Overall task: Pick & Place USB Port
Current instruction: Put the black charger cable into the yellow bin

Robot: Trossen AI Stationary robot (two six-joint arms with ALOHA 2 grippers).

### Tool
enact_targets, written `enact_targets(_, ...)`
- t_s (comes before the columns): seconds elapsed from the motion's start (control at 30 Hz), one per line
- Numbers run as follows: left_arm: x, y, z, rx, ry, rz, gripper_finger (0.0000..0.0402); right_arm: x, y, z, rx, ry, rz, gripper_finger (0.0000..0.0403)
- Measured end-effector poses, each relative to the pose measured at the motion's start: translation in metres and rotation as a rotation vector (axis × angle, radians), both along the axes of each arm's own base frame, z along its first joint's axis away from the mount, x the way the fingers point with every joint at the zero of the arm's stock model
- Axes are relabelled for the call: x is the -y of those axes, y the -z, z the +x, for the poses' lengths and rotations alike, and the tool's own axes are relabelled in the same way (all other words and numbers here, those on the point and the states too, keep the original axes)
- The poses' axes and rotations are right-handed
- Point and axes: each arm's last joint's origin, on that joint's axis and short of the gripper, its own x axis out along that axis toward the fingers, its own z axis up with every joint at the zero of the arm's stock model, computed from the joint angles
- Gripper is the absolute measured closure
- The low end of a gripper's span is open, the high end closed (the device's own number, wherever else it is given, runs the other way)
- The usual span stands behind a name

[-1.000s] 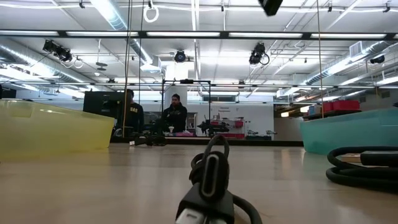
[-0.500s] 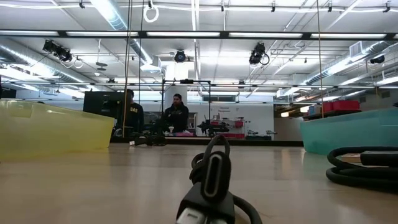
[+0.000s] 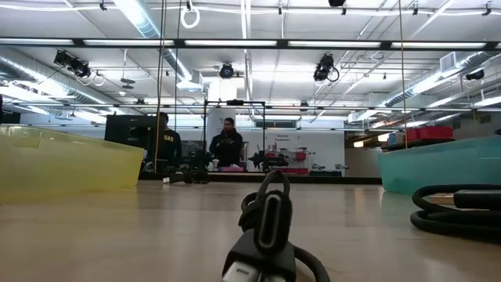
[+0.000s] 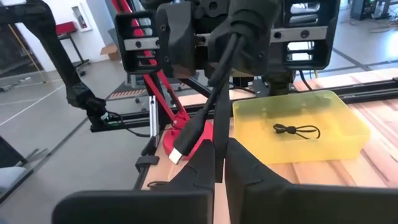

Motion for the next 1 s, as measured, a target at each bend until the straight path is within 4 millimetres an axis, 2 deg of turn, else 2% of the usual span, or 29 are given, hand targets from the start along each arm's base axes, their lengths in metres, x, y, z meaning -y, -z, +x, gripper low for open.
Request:
enact_targets(0.27,-0.003,0.003,0.004,0.003,0.018,-0.011,0.0316,0.004,0.000,0.002,0.004,0.006,0.003,0.0399)
enact_targets(0.33,-0.003,0.003,0.004,-0.001,0.017,-0.009,0.0336,0.004,0.000,0.002,0.005,0.003,0.004,0.0399)
enact_targets(0.43,-0.004,0.003,0.004,-0.004,0.003,-0.011,0.0387,0.004,-0.001,0.002,0.008,0.000,0.005,0.0399)
enact_targets(0.6,-0.004,0.003,0.004,-0.006,-0.012,-0.002,0.0398,0.004,0.000,0.002,0.002,0.000,0.003,0.0398)
enact_targets(1.0,0.033,0.015,-0.014,-0.133,-0.129,0.041,0.0400,0.004,0.000,0.002,0.005,-0.008,-0.015,0.0366)
